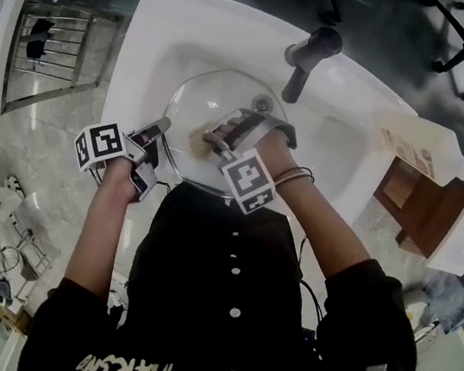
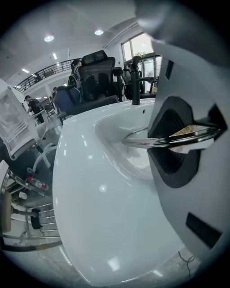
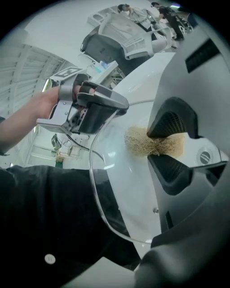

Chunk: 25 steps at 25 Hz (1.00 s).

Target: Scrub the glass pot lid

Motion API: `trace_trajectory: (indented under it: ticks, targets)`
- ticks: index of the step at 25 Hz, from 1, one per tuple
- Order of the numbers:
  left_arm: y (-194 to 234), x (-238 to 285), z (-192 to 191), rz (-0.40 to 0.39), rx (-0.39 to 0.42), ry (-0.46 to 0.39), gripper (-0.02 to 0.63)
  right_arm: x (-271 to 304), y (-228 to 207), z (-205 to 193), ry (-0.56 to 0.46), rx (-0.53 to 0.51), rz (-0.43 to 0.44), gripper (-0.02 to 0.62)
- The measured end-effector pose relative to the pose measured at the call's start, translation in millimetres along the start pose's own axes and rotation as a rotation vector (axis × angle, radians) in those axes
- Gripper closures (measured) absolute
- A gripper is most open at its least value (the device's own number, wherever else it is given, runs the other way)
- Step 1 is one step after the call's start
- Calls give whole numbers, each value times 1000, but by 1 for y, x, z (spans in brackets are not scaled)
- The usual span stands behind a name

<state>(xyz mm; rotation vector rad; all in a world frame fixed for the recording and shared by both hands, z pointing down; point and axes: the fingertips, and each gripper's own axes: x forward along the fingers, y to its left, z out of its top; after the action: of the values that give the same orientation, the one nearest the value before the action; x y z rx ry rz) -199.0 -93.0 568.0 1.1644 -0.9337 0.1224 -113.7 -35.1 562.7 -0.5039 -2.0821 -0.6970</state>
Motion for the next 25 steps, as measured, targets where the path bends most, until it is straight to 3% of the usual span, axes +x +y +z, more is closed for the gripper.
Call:
trace_trajectory:
  ticks: [12,25]
  targets:
    - [0,-1,0,2,9,-9,516,-40,67,-19,30,-38,243,463]
    - [0,0,0,-8,14,-11,517,-73,109,-39,63,-21,415,463]
